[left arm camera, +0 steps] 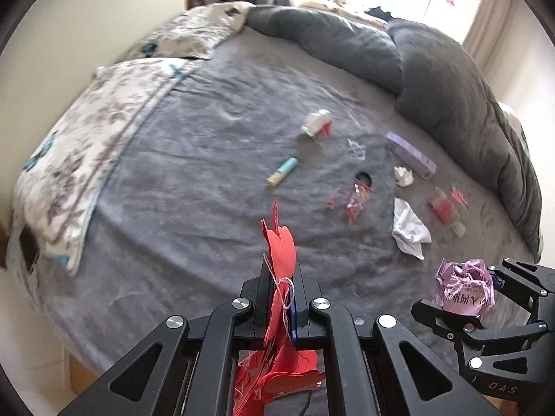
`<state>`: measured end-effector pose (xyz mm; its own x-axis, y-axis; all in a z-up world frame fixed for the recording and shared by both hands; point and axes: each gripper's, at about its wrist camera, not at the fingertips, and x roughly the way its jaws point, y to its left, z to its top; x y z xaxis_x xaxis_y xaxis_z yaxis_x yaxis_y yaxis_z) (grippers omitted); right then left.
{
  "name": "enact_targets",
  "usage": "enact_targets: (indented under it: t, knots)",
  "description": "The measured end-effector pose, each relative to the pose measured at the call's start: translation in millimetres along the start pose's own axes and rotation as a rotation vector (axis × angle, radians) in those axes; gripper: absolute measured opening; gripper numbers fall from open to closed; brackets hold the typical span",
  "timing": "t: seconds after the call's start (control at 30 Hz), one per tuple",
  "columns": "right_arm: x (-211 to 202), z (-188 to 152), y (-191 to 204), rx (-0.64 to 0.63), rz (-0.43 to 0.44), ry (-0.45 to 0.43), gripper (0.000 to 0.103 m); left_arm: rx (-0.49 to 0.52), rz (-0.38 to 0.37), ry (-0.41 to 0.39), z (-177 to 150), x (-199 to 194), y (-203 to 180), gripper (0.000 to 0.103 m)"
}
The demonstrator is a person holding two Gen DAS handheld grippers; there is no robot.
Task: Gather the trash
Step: 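Carry both held items off the bed over the white-rimmed bin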
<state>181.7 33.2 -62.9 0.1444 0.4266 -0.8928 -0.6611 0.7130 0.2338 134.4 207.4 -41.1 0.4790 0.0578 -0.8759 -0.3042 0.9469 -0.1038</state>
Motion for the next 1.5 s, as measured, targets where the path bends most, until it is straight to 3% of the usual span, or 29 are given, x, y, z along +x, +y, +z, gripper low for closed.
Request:
enact_targets:
  t: [0.33,0.73,1.03,1.27,1.5]
  knots:
    - [-9,3,73,-0.221,0.084,0.0,0.054,-0.23,0.141,-0.044,-62,-61,65,0.007]
    - [-12,-42,207,-0.563,0.26,0.05,0.054,-0.564,0.33,-0.07,-193,-143,134,0.007]
    - [-28,-105,283,-0.784,0.385,0.096,0.054,-0.737,0.441,-0.094,-277,-194,144,0.007]
    - [-39,-140,310,-0.901,0.431,0.127,0.054,-0.865,0.515,-0.122,-330,-224,146,0.007]
    - [-30,-172,327,-0.976,0.46,0.187,0.054,-0.995,0.574,-0.091,-388,-231,146,0.007]
